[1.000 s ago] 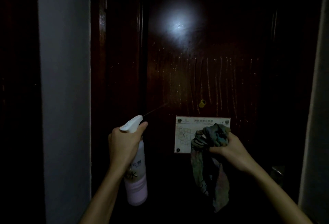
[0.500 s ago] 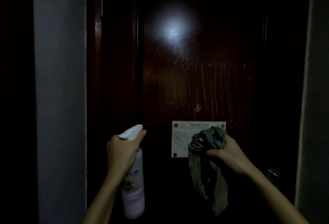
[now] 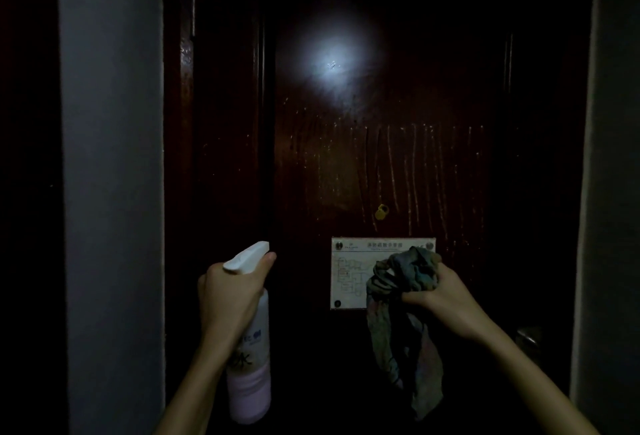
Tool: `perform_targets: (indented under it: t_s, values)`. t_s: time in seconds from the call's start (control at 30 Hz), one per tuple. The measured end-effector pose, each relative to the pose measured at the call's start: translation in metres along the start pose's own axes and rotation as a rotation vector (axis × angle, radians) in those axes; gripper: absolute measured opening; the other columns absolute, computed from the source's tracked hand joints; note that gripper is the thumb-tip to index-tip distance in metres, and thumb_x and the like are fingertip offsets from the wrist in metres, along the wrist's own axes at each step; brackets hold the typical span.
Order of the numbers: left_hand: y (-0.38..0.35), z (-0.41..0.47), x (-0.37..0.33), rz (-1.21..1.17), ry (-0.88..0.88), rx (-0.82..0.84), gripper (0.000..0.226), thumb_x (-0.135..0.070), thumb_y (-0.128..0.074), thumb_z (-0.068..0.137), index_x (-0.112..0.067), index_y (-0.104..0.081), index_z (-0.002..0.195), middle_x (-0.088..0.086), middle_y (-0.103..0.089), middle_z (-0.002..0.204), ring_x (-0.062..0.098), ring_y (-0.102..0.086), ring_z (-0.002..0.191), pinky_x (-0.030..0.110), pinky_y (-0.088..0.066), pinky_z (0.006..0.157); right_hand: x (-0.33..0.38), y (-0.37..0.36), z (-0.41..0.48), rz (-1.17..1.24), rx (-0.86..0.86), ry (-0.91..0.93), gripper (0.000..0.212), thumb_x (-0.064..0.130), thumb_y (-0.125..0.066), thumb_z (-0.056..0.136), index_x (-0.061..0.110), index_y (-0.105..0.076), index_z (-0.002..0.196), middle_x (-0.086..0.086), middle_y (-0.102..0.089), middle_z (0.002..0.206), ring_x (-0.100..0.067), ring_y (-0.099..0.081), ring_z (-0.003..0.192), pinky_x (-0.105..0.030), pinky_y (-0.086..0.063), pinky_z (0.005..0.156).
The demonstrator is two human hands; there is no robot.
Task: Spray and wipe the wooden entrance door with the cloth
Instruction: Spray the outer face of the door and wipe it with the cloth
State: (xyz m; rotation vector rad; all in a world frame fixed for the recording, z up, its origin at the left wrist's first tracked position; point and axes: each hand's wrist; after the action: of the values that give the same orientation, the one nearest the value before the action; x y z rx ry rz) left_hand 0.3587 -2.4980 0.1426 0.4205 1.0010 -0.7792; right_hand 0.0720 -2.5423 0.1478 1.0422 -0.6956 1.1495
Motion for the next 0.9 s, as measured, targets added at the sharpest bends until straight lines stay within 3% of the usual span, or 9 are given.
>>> perform_targets:
  t_s: [0.07,0.13,0.2,0.3,0.37,0.5,0.63,0.77,0.9]
  values:
    - [0.003,0.002,-0.002,-0.036,0.008,0.025,0.019,-0.04,-0.081,0.08,-0.024,-0.072,0.084,0.0,-0.073,0.074,0.017,-0.071,0.076,0.031,-0.055,0.07,0.0,0.0,0.0,0.002,-0.001,0.002,0.046,-0.005,-0.08,0.072,0.024,-0.059,0.1,0.002,-0.074,0.095,-0.01,-0.072,0.088,-0.028,-0.056,0.081]
    - [0.006,0.003,-0.004,-0.108,0.008,0.075,0.031,-0.037,-0.082,0.08,-0.022,-0.075,0.107,-0.007,-0.075,0.084,0.011,-0.071,0.085,0.032,-0.056,0.083,0.0,0.0,0.0,0.003,0.003,-0.004,0.045,-0.005,-0.079,0.072,0.024,-0.059,0.099,0.003,-0.074,0.096,-0.009,-0.071,0.087,-0.026,-0.055,0.077]
    - [0.007,0.004,-0.006,-0.156,-0.013,0.092,0.038,-0.033,-0.081,0.081,-0.017,-0.074,0.115,-0.004,-0.076,0.096,0.013,-0.071,0.094,0.032,-0.054,0.09,0.0,-0.002,-0.001,0.014,0.01,-0.006,0.046,-0.007,-0.078,0.073,0.024,-0.059,0.101,0.002,-0.074,0.097,-0.009,-0.072,0.086,-0.023,-0.054,0.074]
    - [0.008,0.009,-0.006,-0.202,-0.019,0.064,0.02,-0.032,-0.08,0.082,-0.015,-0.079,0.092,0.006,-0.078,0.083,0.024,-0.074,0.088,0.035,-0.054,0.083,0.001,-0.004,-0.002,0.027,0.009,-0.005,0.046,-0.008,-0.078,0.073,0.023,-0.06,0.101,0.0,-0.075,0.097,-0.011,-0.073,0.086,-0.024,-0.055,0.074]
    - [0.01,0.012,-0.007,-0.209,-0.009,0.052,0.013,-0.034,-0.08,0.082,-0.023,-0.079,0.078,0.003,-0.077,0.075,0.023,-0.075,0.082,0.039,-0.057,0.081,0.002,-0.005,-0.002,0.03,0.012,-0.003,0.045,-0.007,-0.078,0.073,0.024,-0.06,0.101,0.001,-0.075,0.095,-0.011,-0.073,0.085,-0.026,-0.056,0.075]
    - [0.009,0.009,-0.009,-0.138,-0.059,-0.02,0.031,-0.037,-0.076,0.084,-0.022,-0.066,0.059,0.005,-0.068,0.062,0.012,-0.064,0.062,0.031,-0.048,0.066,0.006,-0.005,-0.001,0.031,0.01,0.006,0.046,-0.006,-0.078,0.073,0.023,-0.06,0.104,0.0,-0.076,0.095,-0.014,-0.074,0.088,-0.033,-0.058,0.082]
    - [0.01,0.003,-0.007,-0.141,-0.076,-0.041,0.01,-0.037,-0.077,0.084,-0.039,-0.07,0.077,-0.02,-0.067,0.063,-0.006,-0.065,0.066,0.022,-0.047,0.07,0.007,-0.002,0.002,0.049,0.007,0.002,0.047,-0.008,-0.077,0.073,0.021,-0.061,0.106,-0.001,-0.076,0.095,-0.014,-0.074,0.087,-0.034,-0.058,0.081]
    - [0.011,0.006,-0.003,-0.193,-0.005,-0.024,0.023,-0.036,-0.079,0.083,-0.027,-0.075,0.062,-0.003,-0.075,0.065,0.015,-0.072,0.073,0.035,-0.053,0.075,0.009,0.001,0.007,0.05,0.0,0.016,0.046,-0.007,-0.078,0.073,0.021,-0.06,0.106,0.0,-0.076,0.096,-0.013,-0.074,0.086,-0.03,-0.057,0.076]
    - [0.01,0.008,-0.006,-0.225,0.003,0.069,0.009,-0.03,-0.08,0.083,-0.028,-0.08,0.073,-0.001,-0.078,0.074,0.016,-0.073,0.079,0.033,-0.053,0.078,0.011,-0.001,0.013,0.054,-0.007,0.025,0.046,-0.007,-0.078,0.073,0.022,-0.06,0.104,-0.001,-0.075,0.095,-0.011,-0.074,0.084,-0.026,-0.056,0.072]
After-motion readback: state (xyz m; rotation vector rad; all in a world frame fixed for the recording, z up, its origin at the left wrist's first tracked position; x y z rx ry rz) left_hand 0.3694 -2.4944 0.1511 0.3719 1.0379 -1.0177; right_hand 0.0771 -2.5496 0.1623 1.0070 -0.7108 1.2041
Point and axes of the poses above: each hand's wrist, its own z-axis towards the middle knuckle, its own y-axis out of the back of the hand, x = y × z
